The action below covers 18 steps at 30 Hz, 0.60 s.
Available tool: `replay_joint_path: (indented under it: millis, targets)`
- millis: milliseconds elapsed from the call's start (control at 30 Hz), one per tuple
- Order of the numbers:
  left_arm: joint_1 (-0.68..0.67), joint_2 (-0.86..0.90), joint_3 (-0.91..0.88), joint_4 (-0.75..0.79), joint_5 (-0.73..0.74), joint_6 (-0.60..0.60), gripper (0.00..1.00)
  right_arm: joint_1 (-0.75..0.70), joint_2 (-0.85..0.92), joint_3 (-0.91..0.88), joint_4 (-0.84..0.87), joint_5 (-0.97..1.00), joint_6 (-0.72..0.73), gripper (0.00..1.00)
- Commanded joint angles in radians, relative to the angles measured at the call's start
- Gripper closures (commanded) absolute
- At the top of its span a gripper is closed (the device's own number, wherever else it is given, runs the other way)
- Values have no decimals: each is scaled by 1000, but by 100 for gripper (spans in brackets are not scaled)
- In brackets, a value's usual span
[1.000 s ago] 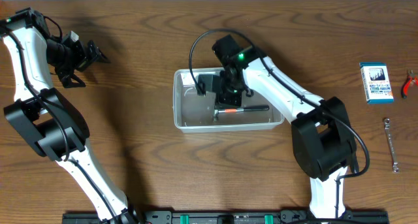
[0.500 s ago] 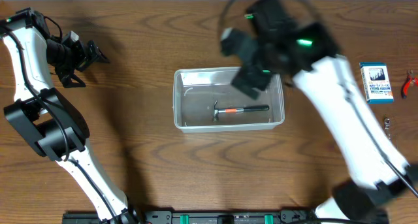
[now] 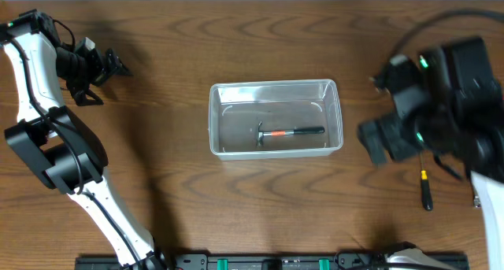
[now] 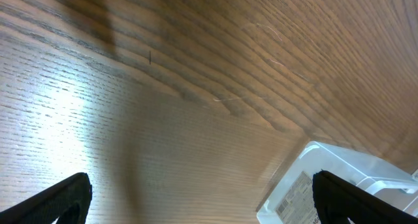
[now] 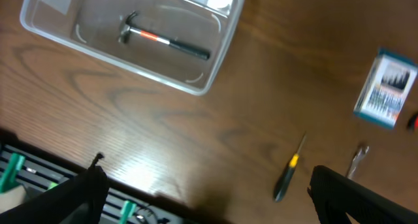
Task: Pack container
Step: 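Move the right gripper back right toward the yellow-handled screwdriver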
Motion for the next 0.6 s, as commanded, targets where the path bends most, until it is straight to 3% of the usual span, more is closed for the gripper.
replay_joint_path:
  millis: [0, 133, 267, 400, 567]
  targets:
    - [4, -26, 19, 0, -5, -1, 2, -35, -128, -114, -7, 19, 126, 1]
    - [4, -26, 19, 0, -5, -1, 2, -88, -304, -278, 5, 29, 188, 1]
    - [4, -26, 19, 0, -5, -1, 2, -124, -395, -313, 74, 35, 271, 1]
    - [4, -26, 19, 0, -5, -1, 2, -145, -409, -312, 123, 105, 343, 1]
    - [4, -26, 19, 0, -5, -1, 2, -192, -340, -312, 23, 176, 372, 1]
